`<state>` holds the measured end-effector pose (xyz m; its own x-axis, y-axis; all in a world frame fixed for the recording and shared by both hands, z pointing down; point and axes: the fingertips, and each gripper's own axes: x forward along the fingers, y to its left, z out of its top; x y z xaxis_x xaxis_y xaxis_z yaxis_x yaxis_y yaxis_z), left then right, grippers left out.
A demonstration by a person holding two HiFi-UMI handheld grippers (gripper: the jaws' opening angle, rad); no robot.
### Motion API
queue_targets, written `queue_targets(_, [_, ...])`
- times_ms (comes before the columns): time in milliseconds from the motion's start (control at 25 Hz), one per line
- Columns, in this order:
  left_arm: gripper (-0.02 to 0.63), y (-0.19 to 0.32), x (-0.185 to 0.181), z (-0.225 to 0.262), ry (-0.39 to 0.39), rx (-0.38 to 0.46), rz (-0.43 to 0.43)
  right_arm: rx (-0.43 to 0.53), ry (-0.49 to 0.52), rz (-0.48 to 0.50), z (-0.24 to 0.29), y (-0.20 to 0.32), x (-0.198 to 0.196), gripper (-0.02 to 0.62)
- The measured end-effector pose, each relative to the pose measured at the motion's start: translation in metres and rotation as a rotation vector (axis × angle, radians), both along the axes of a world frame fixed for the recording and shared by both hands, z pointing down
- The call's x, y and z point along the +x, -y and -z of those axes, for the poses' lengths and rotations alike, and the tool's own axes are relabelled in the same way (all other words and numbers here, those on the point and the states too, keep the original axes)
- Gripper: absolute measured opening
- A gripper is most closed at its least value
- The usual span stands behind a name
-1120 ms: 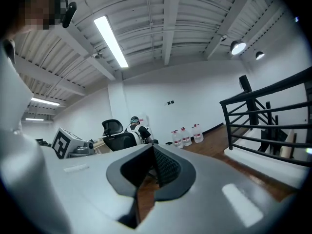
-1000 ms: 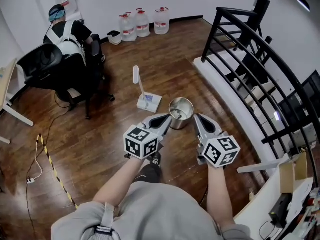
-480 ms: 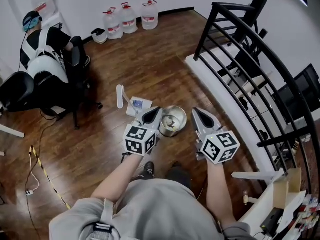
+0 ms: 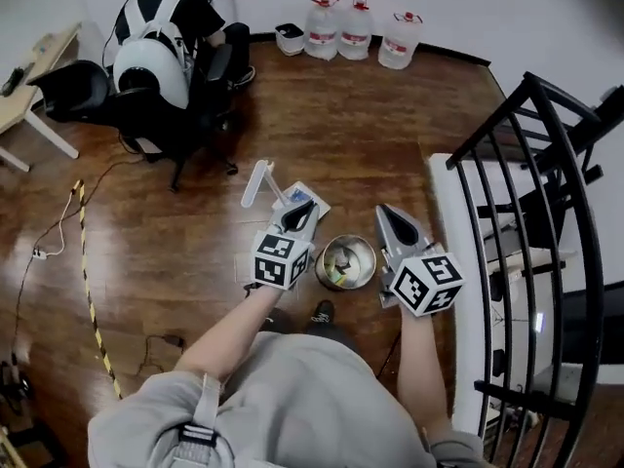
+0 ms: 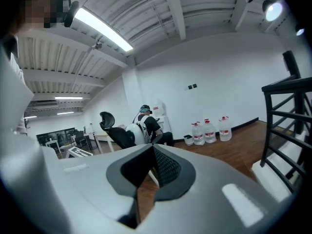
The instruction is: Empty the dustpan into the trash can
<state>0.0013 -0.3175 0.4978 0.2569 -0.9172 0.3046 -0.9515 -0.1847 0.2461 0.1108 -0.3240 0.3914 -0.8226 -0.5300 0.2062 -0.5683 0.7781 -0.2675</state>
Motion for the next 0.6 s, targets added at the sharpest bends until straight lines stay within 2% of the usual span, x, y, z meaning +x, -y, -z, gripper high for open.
queue_targets(200, [0.011,0.014,-0.036,-0.028,-0.031,-0.045,0.157,-0.027,-0.011,0.121,-0.012,0.010,-0.030,0.000])
queue_targets(360, [0.050,0.030,-0.070,-0.074,-0.020,-0.117,0.307,-0.048,-0.028,0.178,-0.020,0.021,-0.034,0.000])
queue_targets(440, [0.116,0.038,-0.093,-0.091,-0.006,-0.133,0.400,-0.056,-0.037,0.191,-0.026,0.027,-0.033,0.000])
queue_targets(520, [0.213,0.043,-0.115,-0.110,0.006,-0.154,0.495,-0.065,-0.061,0.197,-0.034,0.034,-0.031,0.000])
queue_targets(600, [0.270,0.047,-0.132,-0.130,-0.004,-0.177,0.573,-0.075,-0.086,0.197,-0.041,0.042,-0.025,0.000])
